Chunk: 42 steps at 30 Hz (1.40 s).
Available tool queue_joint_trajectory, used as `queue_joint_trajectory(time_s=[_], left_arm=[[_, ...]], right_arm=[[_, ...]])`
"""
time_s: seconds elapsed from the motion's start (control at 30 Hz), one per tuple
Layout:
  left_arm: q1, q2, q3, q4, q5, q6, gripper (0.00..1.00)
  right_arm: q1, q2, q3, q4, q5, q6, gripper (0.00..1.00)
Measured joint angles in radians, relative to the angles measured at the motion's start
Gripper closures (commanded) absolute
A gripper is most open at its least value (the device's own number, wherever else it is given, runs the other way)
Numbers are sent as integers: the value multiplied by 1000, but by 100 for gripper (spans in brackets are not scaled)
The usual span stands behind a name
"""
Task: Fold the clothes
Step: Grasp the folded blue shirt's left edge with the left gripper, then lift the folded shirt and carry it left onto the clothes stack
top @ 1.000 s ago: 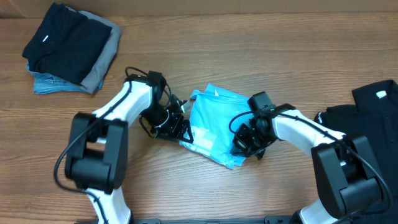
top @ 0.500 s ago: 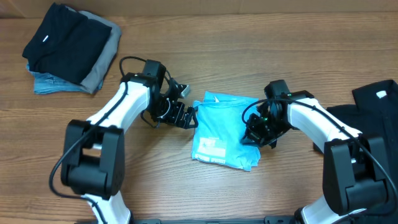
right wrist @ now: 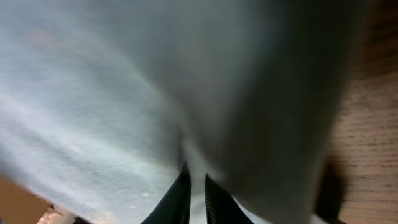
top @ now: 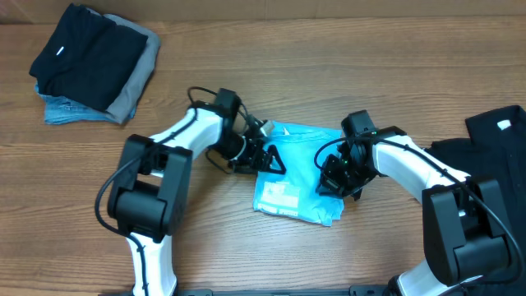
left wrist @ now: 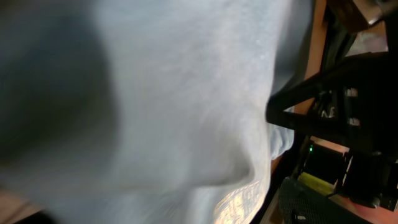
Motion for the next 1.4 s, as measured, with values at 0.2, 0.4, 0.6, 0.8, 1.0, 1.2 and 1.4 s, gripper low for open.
queue_joint_trajectory(time_s=[0.2, 0.4, 0.6, 0.8, 1.0, 1.2, 1.4], left_arm=[[-63, 1, 9, 18, -18, -80, 15], [-76, 11, 6, 89, 8, -180, 28], [-120, 37, -2, 137, -18, -240, 92], [-120, 45, -6, 117, -24, -254, 96], [-34, 30, 37, -64, -80, -214, 96], [183, -89, 231, -167, -152, -144, 96], [399, -163, 484, -151, -159, -120, 96]], right_arm=[[0, 0, -7, 10, 6, 15, 87], [0, 0, -7, 10, 6, 19, 88], [0, 0, -7, 3, 7, 18, 92], [-3, 0, -5, -51, 6, 10, 94], [-29, -85, 62, -196, 7, -58, 92], [-34, -233, 205, -240, 6, -104, 90], [-34, -259, 228, -244, 6, -106, 90]])
